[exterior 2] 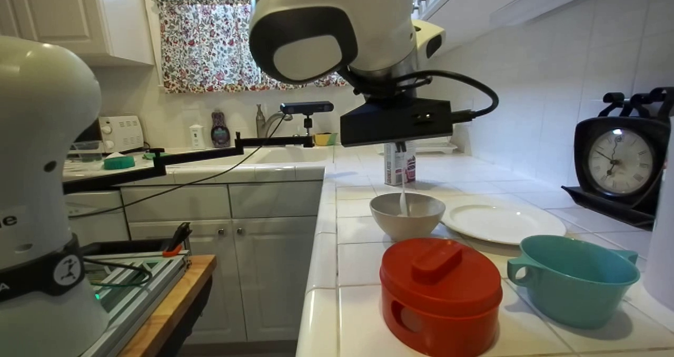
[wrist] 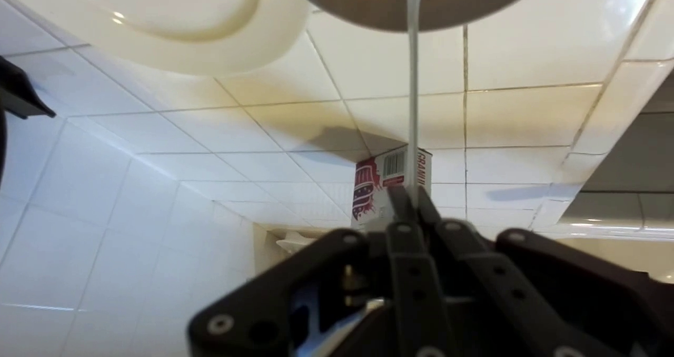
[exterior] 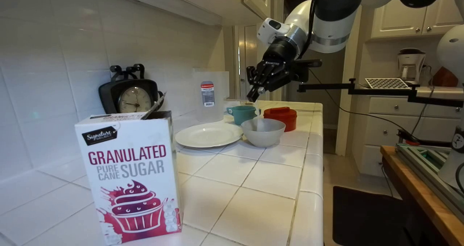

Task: Use the spoon in the blue bowl to stir the contents in the grey bowl then place the spoon back

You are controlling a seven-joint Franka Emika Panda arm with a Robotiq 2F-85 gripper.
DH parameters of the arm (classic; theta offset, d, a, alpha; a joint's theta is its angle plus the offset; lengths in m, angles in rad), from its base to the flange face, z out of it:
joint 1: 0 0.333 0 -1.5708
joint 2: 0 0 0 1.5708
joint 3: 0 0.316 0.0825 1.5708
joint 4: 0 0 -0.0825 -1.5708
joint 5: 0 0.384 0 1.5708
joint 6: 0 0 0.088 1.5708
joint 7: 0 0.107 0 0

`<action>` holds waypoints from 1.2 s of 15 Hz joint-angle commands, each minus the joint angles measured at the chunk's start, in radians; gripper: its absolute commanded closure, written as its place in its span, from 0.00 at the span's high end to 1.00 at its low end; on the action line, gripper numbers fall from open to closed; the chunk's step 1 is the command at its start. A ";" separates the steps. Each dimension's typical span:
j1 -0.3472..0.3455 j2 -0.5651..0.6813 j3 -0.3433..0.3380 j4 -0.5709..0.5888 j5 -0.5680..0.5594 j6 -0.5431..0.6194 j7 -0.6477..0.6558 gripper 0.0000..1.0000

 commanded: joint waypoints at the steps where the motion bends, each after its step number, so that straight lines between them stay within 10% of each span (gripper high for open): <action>1: -0.043 0.020 0.012 -0.004 -0.032 -0.056 0.030 0.01; 18: 0.089 -0.020 -0.092 -0.002 -0.097 0.071 0.026 0.01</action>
